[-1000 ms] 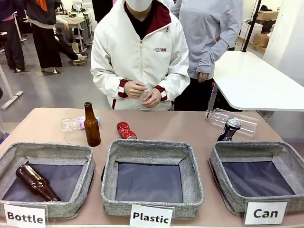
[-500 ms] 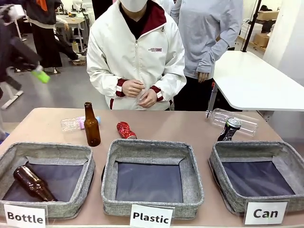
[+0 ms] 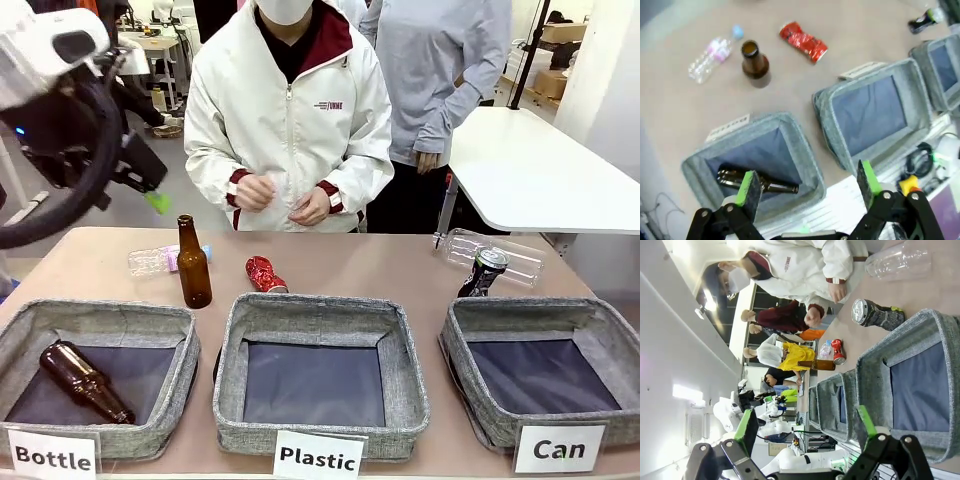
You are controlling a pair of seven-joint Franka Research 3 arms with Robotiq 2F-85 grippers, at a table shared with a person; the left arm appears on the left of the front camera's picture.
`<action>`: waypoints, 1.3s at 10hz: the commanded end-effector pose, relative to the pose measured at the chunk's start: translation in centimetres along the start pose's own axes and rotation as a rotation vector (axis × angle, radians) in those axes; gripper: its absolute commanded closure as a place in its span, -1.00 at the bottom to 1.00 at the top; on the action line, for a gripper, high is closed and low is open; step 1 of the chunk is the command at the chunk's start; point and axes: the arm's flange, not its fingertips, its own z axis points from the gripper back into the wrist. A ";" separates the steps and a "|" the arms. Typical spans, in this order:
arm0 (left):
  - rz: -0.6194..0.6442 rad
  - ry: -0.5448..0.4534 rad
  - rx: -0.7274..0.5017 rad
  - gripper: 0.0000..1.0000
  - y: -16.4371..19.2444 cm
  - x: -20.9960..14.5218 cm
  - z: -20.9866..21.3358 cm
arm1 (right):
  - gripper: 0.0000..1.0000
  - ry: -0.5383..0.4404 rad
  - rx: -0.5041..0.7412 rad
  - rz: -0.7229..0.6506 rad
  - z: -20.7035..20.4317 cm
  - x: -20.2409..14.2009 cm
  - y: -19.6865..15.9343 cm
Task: Sort the can waste into the basket.
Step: Pick up the can waste from the table and place it in the right Fabric basket.
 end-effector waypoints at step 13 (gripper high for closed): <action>0.272 -0.269 -0.525 -1.00 23.0 -14.5 6.1 | -1.00 -0.007 0.017 0.026 0.0 0.2 0.2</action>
